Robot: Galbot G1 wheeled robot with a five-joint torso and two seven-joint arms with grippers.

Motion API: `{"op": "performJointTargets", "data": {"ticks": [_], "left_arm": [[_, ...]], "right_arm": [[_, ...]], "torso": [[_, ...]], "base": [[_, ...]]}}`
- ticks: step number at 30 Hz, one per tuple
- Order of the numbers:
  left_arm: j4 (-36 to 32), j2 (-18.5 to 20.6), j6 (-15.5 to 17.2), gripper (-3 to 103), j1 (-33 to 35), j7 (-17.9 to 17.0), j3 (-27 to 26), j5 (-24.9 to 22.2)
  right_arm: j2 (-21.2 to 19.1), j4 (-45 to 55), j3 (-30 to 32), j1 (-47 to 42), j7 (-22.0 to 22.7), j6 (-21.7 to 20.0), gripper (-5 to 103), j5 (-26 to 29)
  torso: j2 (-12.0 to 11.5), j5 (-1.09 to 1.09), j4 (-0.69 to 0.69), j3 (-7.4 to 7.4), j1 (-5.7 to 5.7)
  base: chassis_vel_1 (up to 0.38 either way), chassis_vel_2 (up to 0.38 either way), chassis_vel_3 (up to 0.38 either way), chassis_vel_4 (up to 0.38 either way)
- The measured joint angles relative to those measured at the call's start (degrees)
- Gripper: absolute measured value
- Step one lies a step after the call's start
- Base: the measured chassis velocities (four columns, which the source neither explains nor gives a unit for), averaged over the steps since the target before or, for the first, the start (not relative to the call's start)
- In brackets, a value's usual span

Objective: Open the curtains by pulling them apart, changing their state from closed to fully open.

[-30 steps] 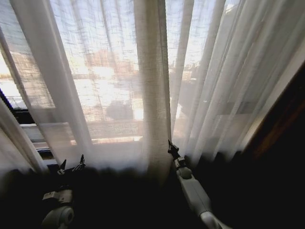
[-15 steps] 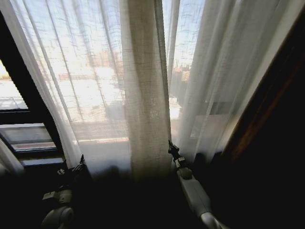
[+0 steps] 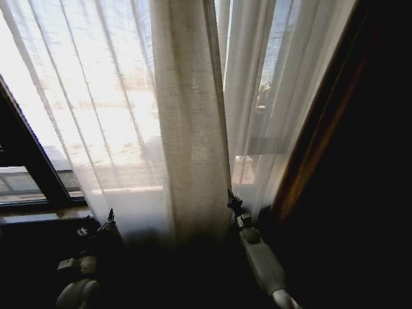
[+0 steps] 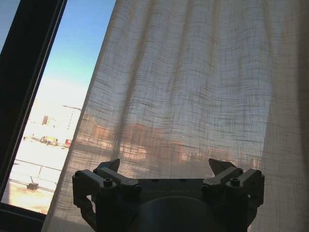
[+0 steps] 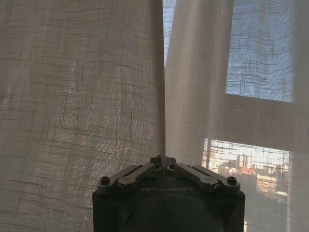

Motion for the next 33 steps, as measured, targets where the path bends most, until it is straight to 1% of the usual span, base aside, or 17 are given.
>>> {"op": "performJointTargets", "data": {"ticks": [2, 9, 12, 15, 19, 21, 22, 25, 30, 33], "left_arm": [[0.0, 0.0, 0.0, 100, 0.0, 0.0, 0.0, 0.0], [0.0, 0.0, 0.0, 100, 0.0, 0.0, 0.0, 0.0], [-0.01, -0.01, 0.0, 100, 0.0, 0.0, 0.0, 0.0], [-0.01, -0.01, 0.0, 100, 0.0, 0.03, 0.01, 0.0], [-0.01, 0.0, 0.0, 100, 0.0, 0.03, 0.01, 0.0], [0.0, 0.0, 0.0, 100, 0.0, 0.01, -0.01, 0.0], [0.0, 0.01, 0.0, 100, 0.0, -0.01, -0.02, 0.0], [0.0, 0.02, 0.0, 100, 0.0, -0.02, -0.05, 0.0], [0.0, 0.01, 0.0, 100, 0.0, -0.02, -0.04, 0.0], [0.0, 0.0, 0.0, 100, 0.0, -0.01, -0.02, 0.0]], "right_arm": [[0.0, 0.14, -0.12, -0.07, 0.01, 0.0, 0, -0.03], [0.21, 0.24, -0.55, -0.07, 0.4, 0.75, 0, 0.77], [0.45, 0.17, -0.39, -0.05, 0.75, 1.68, 0, -0.91], [0.54, 0.17, -0.36, -0.05, 1.37, 1.76, 0, -1.36], [0.6, 0.19, -0.28, -0.13, 1.81, 1.78, 0, -1.62], [0.62, 0.19, -0.36, -0.16, 1.96, 1.78, 0, -1.98], [0.62, 0.19, -0.36, -0.16, 2.05, 1.78, 0, -2.11], [0.59, 0.16, -0.37, -0.16, 2.69, 1.78, 0, -2.86], [0.36, -0.37, -0.67, 0.06, 3.2, 1.73, 0, -4.65], [0.34, -1.16, -0.99, 0.66, 3.11, 1.64, 0, -5.45]], "torso": [[0.0, 0.04, 0.0, 0.0, 0.0], [0.0, 0.01, -0.01, 0.0, -0.01], [0.0, 0.03, -0.02, 0.0, -0.01], [0.0, 0.05, -0.03, 0.0, -0.01], [0.0, 0.04, -0.03, 0.0, 0.0], [0.0, -0.03, 0.04, 0.0, 0.0], [0.0, -0.04, 0.04, 0.0, 0.0], [0.0, 0.01, 0.05, 0.0, 0.0], [0.0, 0.04, -0.03, 0.0, 0.0], [0.0, 0.04, -0.03, 0.0, 0.0]], "base": [[-0.341, -0.369, 0.357, 0.353], [-0.36, -0.367, 0.349, 0.364], [-0.266, -0.28, 0.273, 0.272], [-0.146, -0.177, 0.228, 0.136], [-0.018, -0.045, 0.06, 0.054], [0.027, 0.006, -0.024, -0.053], [0.05, 0.045, -0.037, -0.053], [0.054, 0.045, -0.051, -0.051], [0.012, 0.007, -0.007, -0.011], [0.0, 0.0, 0.0, 0.0]]}}
